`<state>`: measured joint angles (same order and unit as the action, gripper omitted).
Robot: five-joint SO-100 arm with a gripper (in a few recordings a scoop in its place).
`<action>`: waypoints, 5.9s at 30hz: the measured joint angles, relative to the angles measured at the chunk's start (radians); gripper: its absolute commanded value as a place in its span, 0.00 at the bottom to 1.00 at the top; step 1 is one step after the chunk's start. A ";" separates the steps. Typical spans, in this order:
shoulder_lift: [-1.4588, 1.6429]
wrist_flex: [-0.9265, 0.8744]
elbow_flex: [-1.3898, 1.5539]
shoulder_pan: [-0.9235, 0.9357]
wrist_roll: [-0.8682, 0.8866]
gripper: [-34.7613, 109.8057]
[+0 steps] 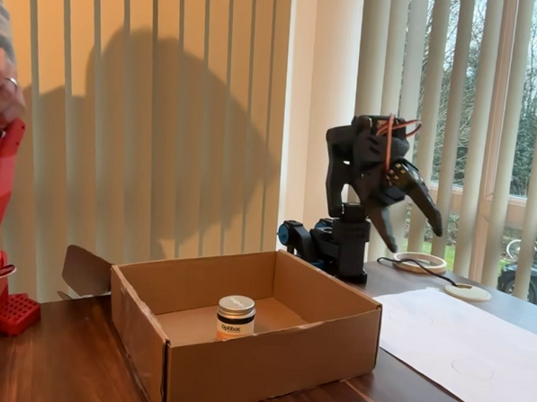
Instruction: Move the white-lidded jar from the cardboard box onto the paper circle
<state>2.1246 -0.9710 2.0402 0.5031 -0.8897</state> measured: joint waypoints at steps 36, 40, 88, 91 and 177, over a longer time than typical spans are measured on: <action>-0.948 0.459 -0.523 0.577 -0.979 0.59; -0.974 0.431 -0.523 0.577 -1.003 0.59; -0.904 0.311 -0.390 0.589 -1.078 0.30; -0.884 0.311 -0.368 0.589 -1.078 0.29; -0.701 0.580 -0.009 -0.351 -1.075 0.24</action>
<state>1.4235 -0.3912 2.0310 0.1519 -1.9650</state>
